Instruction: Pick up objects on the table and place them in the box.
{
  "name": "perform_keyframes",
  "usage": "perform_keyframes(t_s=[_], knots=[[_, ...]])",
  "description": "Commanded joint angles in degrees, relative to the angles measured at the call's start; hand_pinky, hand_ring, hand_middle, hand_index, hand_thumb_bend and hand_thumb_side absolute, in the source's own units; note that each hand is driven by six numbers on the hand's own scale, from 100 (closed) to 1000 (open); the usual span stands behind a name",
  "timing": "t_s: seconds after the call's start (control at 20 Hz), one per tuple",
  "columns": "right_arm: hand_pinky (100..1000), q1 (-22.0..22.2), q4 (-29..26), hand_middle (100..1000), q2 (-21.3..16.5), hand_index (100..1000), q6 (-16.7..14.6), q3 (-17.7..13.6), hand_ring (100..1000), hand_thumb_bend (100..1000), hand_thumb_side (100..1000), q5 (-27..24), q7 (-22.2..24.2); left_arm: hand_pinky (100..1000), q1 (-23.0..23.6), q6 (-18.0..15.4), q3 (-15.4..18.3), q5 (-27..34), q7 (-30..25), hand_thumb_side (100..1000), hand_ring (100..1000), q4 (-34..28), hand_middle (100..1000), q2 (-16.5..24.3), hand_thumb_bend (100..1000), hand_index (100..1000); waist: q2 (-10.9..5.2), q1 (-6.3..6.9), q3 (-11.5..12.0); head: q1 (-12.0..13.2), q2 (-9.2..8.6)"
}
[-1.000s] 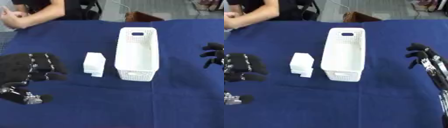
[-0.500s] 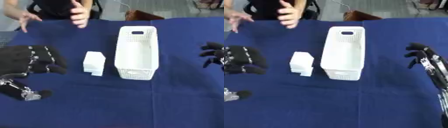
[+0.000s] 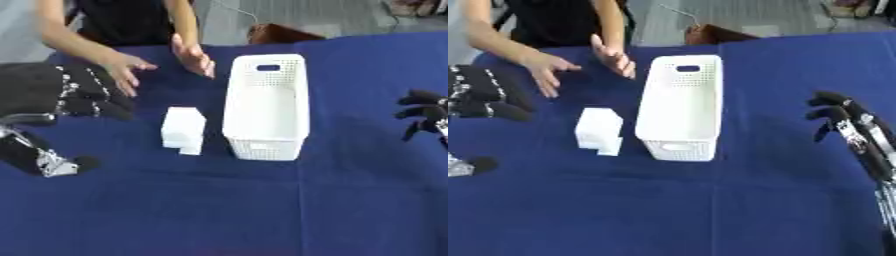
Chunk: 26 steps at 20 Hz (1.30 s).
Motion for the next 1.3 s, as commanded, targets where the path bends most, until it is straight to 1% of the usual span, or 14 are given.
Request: perform_keyframes(t_s=[0.05, 0.85, 0.9, 0.95, 1.0, 1.05, 1.1, 1.15, 1.2, 1.25, 1.3], knots=[[446, -0.17, -0.75, 764, -0.99, 901, -0.03, -0.08, 701, 100, 858, 0.18, 0.21, 882, -0.57, -0.07, 0.46, 1.42, -0.99, 535, 830, 0.02, 838, 2.4, 292, 923, -1.17, -0.08, 0.17, -0.22, -0.09], [446, -0.19, -0.78, 764, -0.84, 901, 0.02, -0.16, 701, 100, 858, 0.33, 0.24, 885, 0.1, 0.21, 0.95, 2.39, -1.41, 545, 833, 0.6, 844, 2.4, 288, 927, -1.36, -0.02, 0.15, -0.06, 0.09], [445, -0.21, -0.79, 764, -0.82, 901, 0.02, -0.17, 701, 100, 858, 0.32, 0.24, 902, 0.11, 0.2, 0.96, 2.29, -1.37, 630, 855, 0.59, 863, 2.38, 303, 939, -1.35, -0.03, 0.13, -0.04, 0.07], [445, -0.22, -0.78, 764, -0.81, 901, 0.02, -0.18, 701, 100, 858, 0.33, 0.24, 954, 0.12, 0.15, 0.96, 2.13, -1.29, 792, 925, 0.55, 922, 2.36, 375, 972, -1.34, -0.04, 0.12, -0.02, 0.06], [445, -0.24, -0.77, 764, -0.82, 902, 0.02, -0.18, 701, 100, 858, 0.34, 0.24, 975, 0.07, 0.06, 1.03, 1.51, -1.39, 821, 953, 0.45, 942, 2.42, 421, 982, -1.33, -0.06, 0.11, -0.03, 0.08], [445, -0.26, -0.75, 764, -0.84, 901, 0.01, -0.18, 701, 100, 858, 0.34, 0.25, 972, 0.02, 0.03, 1.11, 0.59, -1.53, 817, 948, 0.35, 938, 2.44, 411, 979, -1.32, -0.07, 0.1, -0.02, 0.09], [445, -0.27, -0.74, 764, -0.84, 902, 0.01, -0.18, 701, 100, 858, 0.34, 0.26, 993, -0.08, 0.01, 1.22, -0.59, -1.63, 825, 983, 0.21, 965, 2.47, 516, 998, -1.31, -0.08, 0.1, 0.03, 0.11], [445, -0.29, -0.73, 764, -0.84, 902, 0.0, -0.18, 701, 100, 858, 0.34, 0.26, 993, -0.14, -0.01, 1.27, -1.72, -1.63, 825, 983, 0.08, 965, 2.45, 516, 998, -1.29, -0.08, 0.09, 0.05, 0.12], [445, -0.31, -0.72, 764, -0.84, 902, 0.0, -0.17, 701, 100, 858, 0.34, 0.27, 1000, -0.14, -0.03, 1.25, -2.73, -1.55, 834, 1000, -0.01, 978, 2.42, 550, 1000, -1.25, -0.09, 0.08, 0.05, 0.13], [445, -0.32, -0.7, 764, -0.84, 902, -0.01, -0.15, 701, 100, 854, 0.34, 0.29, 1000, -0.13, -0.03, 1.22, -3.61, -1.46, 839, 1000, -0.07, 977, 2.38, 540, 1000, -1.22, -0.1, 0.07, 0.05, 0.14], [445, -0.34, -0.68, 764, -0.86, 902, -0.01, -0.15, 701, 100, 858, 0.35, 0.32, 1000, -0.12, -0.03, 1.17, -4.35, -1.28, 846, 1000, -0.11, 985, 2.35, 572, 1000, -1.19, -0.11, 0.07, 0.06, 0.15]])
